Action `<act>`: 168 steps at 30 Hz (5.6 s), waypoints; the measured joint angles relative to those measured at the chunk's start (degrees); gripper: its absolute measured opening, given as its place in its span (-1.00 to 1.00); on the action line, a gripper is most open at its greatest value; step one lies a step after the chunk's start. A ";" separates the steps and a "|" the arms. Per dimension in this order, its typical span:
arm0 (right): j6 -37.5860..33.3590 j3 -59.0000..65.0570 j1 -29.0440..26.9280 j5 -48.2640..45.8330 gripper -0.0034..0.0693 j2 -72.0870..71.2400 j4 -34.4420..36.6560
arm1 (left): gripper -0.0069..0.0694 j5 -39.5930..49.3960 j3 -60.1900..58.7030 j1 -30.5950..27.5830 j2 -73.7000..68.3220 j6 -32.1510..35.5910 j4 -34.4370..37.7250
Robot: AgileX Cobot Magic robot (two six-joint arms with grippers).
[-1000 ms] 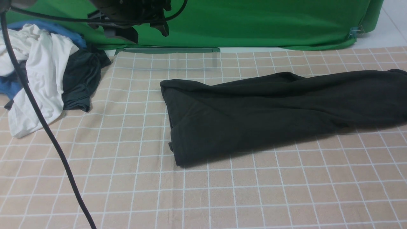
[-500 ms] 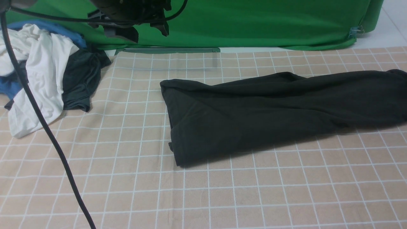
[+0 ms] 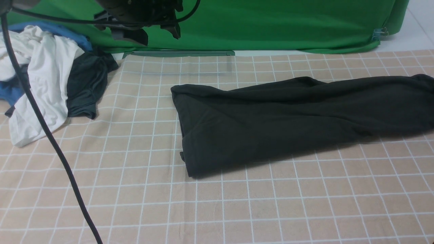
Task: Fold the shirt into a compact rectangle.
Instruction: 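Fold the black garment in half by bringing its near edge over to the far edge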
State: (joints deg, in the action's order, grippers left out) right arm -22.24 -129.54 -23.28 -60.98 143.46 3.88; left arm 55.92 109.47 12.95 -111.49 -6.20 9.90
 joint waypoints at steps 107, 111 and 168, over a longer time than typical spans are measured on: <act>12.42 13.00 2.08 -9.60 -0.77 -14.94 -3.25 | -0.72 5.01 -25.66 -3.33 -1.43 -1.39 12.42; 13.86 21.73 2.09 -9.62 -0.77 -16.88 -4.60 | -0.72 8.75 -25.66 -3.33 -1.37 0.51 9.79; 16.70 68.04 2.19 14.10 0.08 -38.18 -7.64 | -0.36 9.68 -43.89 -10.13 11.46 6.20 -3.56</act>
State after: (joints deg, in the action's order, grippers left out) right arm -5.53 -61.50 -21.09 -46.88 105.27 -3.75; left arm 65.60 65.58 2.82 -100.04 0.00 6.34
